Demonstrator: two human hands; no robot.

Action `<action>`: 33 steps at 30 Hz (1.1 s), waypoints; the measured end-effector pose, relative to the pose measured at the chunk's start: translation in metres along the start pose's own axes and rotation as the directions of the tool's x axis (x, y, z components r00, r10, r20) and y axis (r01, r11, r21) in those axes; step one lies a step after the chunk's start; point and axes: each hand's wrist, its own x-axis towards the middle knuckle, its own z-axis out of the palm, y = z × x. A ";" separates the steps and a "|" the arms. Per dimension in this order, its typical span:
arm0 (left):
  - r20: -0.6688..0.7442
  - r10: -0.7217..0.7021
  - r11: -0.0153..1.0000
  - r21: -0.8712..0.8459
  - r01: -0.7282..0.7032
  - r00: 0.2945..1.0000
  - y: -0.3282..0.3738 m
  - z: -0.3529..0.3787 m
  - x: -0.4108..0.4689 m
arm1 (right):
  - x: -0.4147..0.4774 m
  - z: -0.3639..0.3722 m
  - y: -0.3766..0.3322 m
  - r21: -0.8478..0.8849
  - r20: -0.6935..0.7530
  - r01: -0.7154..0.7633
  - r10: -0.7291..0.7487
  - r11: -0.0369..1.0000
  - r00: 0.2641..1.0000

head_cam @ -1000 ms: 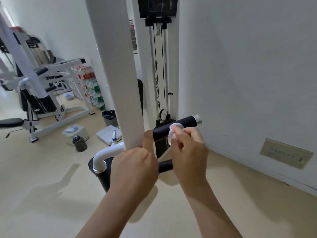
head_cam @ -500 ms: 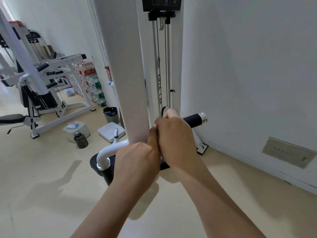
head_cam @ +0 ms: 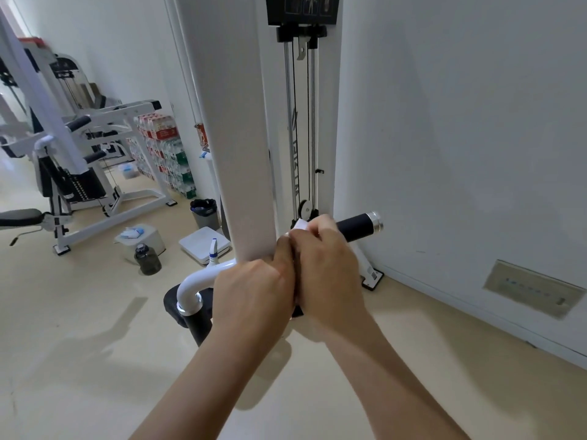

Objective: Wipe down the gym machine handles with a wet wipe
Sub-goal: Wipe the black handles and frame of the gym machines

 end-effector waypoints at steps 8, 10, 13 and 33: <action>0.006 0.002 0.999 0.044 -0.002 1.000 0.000 0.002 -0.001 | 0.010 -0.004 0.017 -0.167 -0.253 -0.118 0.073 0.979 0.965; 0.006 -0.002 0.998 0.060 0.002 1.000 0.003 0.000 0.000 | 0.007 0.002 0.016 -0.126 -0.294 -0.127 0.085 0.984 0.952; -0.030 0.040 0.998 0.051 -0.038 0.999 0.010 -0.008 0.002 | 0.005 0.004 0.025 -0.041 -0.362 -0.119 0.097 0.992 0.927; -0.062 0.152 0.988 -0.004 -0.152 0.986 0.019 0.005 0.005 | 0.010 -0.014 0.046 -0.011 -0.294 -0.032 0.028 0.999 0.955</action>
